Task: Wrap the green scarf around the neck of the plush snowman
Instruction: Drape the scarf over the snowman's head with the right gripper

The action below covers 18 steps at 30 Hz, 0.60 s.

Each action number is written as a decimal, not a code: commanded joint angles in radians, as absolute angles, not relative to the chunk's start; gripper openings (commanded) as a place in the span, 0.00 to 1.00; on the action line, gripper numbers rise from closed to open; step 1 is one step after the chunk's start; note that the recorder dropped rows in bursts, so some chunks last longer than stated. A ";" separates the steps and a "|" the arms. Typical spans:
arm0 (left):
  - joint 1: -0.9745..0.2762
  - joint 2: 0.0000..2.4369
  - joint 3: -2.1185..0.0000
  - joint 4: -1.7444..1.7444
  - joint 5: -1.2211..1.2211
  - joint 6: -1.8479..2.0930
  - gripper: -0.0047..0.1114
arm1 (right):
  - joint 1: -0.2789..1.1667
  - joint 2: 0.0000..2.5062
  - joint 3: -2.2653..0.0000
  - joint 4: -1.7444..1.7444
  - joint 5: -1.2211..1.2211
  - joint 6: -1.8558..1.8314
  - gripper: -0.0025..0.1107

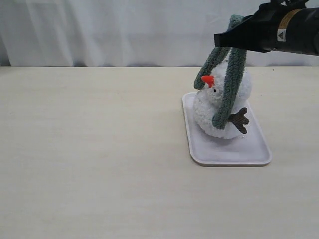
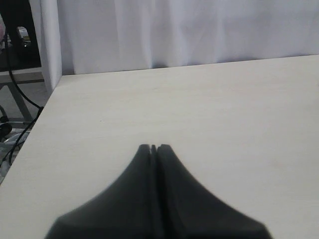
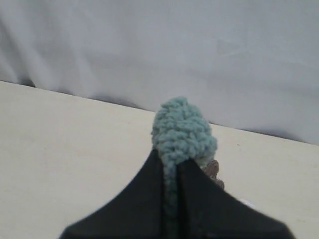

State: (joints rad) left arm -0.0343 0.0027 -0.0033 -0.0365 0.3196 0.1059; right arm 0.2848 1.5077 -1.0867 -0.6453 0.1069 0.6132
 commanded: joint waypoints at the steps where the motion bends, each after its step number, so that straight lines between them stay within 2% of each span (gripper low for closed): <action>1: -0.030 0.000 0.000 -0.038 0.309 0.099 0.04 | 0.297 1.539 -1.115 -0.643 0.098 0.598 0.06; 18: -0.030 0.000 0.000 -0.038 0.309 0.099 0.04 | 0.222 1.638 -1.116 -0.647 0.148 0.579 0.06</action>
